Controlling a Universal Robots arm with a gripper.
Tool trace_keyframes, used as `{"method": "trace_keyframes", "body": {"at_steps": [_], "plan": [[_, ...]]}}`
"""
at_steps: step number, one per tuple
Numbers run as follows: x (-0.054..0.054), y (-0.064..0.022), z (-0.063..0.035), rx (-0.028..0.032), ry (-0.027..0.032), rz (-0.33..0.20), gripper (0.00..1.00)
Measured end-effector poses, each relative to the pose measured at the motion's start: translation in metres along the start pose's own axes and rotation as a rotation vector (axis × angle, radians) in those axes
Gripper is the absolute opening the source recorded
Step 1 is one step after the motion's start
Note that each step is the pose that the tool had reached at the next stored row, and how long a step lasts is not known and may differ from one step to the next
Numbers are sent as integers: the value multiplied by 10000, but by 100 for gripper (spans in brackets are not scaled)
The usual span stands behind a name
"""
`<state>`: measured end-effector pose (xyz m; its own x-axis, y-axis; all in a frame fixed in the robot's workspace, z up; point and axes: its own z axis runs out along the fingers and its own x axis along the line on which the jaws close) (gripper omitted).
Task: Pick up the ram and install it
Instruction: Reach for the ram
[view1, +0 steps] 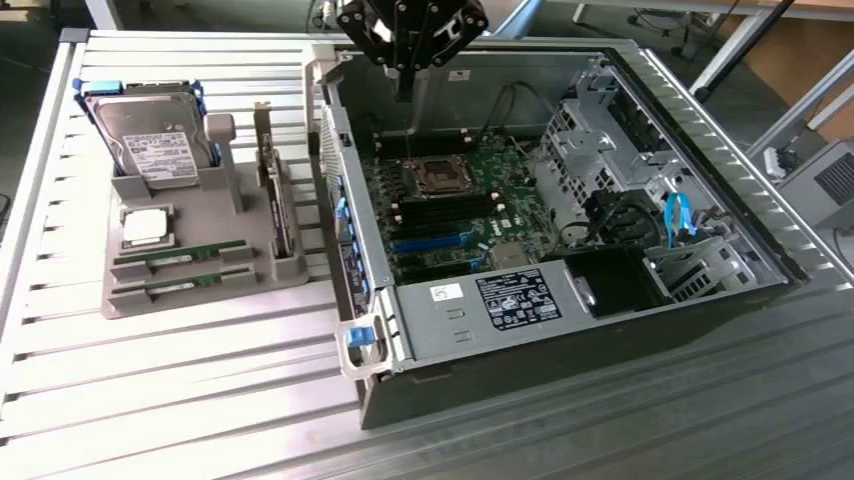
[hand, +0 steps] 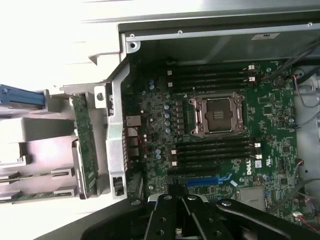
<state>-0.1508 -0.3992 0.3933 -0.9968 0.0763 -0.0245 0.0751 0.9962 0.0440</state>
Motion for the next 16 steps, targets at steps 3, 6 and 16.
{"method": "trace_keyframes", "body": {"at_steps": [3, 6, 16], "plan": [[96, -7, -3, 0, 0, -1, 9], [143, -11, -4, 0, 0, 0, 9], [428, -32, -12, 0, 1, -1, 9]]}}
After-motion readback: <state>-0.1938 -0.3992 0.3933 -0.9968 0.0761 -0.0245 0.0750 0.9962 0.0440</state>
